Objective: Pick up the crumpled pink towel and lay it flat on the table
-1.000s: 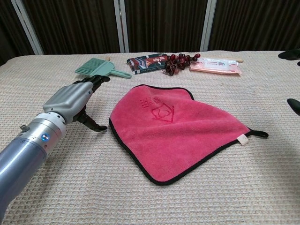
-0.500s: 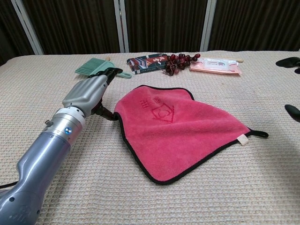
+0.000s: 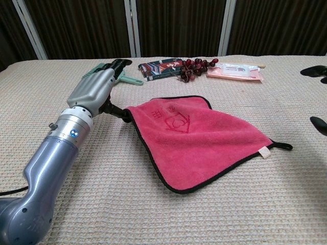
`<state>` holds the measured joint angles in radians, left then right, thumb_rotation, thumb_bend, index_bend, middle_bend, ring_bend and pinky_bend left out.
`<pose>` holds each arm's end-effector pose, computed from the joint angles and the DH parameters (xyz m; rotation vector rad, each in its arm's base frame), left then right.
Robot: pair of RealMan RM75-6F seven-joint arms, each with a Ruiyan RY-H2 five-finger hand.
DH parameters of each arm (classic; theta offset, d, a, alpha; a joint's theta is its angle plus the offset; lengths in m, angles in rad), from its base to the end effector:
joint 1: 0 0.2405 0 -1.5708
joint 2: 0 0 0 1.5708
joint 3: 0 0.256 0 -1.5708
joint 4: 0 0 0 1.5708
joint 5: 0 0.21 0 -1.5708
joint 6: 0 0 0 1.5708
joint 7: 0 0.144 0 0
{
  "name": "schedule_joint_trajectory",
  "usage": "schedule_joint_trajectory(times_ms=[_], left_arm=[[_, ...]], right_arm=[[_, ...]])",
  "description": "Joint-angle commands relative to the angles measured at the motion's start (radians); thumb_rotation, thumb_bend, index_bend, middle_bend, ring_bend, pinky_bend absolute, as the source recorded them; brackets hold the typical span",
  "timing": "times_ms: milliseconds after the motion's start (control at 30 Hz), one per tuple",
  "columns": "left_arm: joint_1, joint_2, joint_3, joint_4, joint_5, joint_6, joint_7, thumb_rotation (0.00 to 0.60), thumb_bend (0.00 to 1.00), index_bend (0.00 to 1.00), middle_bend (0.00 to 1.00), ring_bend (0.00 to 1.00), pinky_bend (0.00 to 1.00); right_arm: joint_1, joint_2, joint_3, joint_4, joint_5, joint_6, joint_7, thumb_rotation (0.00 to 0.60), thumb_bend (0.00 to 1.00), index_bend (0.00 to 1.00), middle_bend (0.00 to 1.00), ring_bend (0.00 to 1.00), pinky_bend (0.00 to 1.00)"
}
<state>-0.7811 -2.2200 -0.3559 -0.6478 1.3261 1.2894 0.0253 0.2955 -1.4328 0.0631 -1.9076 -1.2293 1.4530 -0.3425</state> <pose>-0.1201 0.3571 -0.1024 -1.4120 -0.8907 -1.2941 -0.2000 -0.2166 0.0527 1.3597 -1.1970 1.0517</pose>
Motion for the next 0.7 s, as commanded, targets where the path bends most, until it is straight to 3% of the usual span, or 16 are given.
schedule_joint_trajectory(times_ms=[33, 500, 567, 700], left_arm=[[-0.001, 0.006, -0.002, 0.002, -0.003, -0.002, -0.004, 0.600, 0.28, 0.00, 0.00, 0.00, 0.00], [-0.006, 0.032, 0.007, 0.056, -0.002, -0.020, -0.013, 0.600, 0.28, 0.02, 0.00, 0.00, 0.00], [-0.008, 0.033, 0.008, 0.067, -0.003, -0.025, -0.015, 0.600, 0.28, 0.07, 0.00, 0.00, 0.00], [-0.008, 0.029, 0.016, 0.088, -0.004, -0.040, -0.018, 0.600, 0.28, 0.30, 0.02, 0.00, 0.00]], right_arm=[[-0.002, -0.001, 0.000, -0.001, -0.001, -0.004, -0.001, 0.600, 0.48, 0.00, 0.00, 0.00, 0.00], [-0.011, -0.003, 0.009, -0.003, -0.001, -0.024, -0.002, 0.600, 0.48, 0.00, 0.00, 0.00, 0.00], [-0.012, -0.004, 0.011, -0.001, 0.000, -0.027, -0.002, 0.600, 0.48, 0.00, 0.00, 0.00, 0.00], [-0.013, -0.006, 0.012, 0.001, -0.004, -0.029, -0.006, 0.600, 0.48, 0.00, 0.00, 0.00, 0.00]])
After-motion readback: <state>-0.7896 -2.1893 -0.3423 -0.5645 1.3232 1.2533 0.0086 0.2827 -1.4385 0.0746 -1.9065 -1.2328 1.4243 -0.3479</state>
